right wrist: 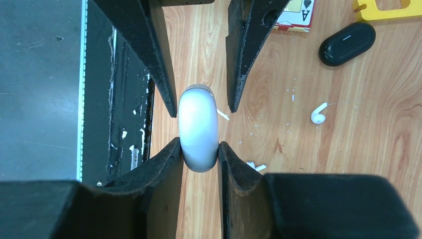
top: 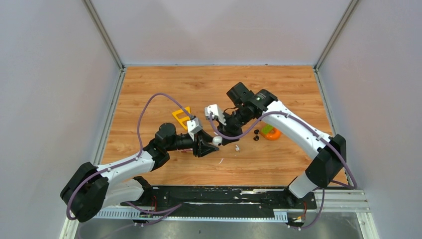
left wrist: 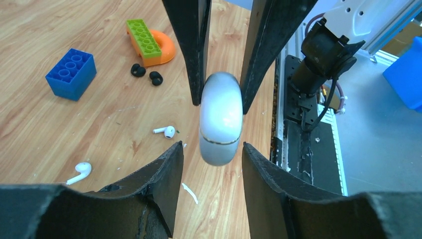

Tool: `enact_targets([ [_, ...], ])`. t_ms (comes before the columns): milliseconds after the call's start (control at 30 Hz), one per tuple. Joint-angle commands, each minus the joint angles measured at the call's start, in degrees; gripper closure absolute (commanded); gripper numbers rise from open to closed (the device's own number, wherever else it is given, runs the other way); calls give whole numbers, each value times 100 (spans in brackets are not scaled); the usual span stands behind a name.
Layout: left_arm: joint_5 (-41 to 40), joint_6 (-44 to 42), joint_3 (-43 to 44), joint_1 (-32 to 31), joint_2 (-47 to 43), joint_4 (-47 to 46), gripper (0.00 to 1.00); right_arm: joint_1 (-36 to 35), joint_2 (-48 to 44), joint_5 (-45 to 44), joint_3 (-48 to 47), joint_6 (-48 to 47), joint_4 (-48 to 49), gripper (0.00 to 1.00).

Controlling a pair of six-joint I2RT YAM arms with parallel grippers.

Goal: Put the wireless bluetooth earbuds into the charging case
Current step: Pass from the right arm to the left, then open the charging case at the center of the board.

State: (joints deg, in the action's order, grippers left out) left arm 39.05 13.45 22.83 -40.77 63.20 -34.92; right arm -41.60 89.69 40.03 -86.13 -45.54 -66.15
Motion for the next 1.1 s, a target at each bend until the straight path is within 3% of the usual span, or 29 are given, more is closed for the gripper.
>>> enact_targets([
  [0, -33, -110, 118, -51, -96, -253, 45, -143, 121, -168, -247, -166, -46, 88],
  [233, -20, -113, 125, -62, -108, -264, 61, -175, 110, -144, -260, 16, 78, 88],
  [400, -5, -149, 147, -62, -110, -215, 78, -173, 129, -117, -264, 89, 92, 87],
  [600, 73, -223, 89, -79, -174, -338, 97, -145, 277, 94, -413, 457, 57, 60],
  [1067, -47, -889, 64, -375, -522, 220, 100, 504, 726, 1287, -1005, 950, -276, 55],
])
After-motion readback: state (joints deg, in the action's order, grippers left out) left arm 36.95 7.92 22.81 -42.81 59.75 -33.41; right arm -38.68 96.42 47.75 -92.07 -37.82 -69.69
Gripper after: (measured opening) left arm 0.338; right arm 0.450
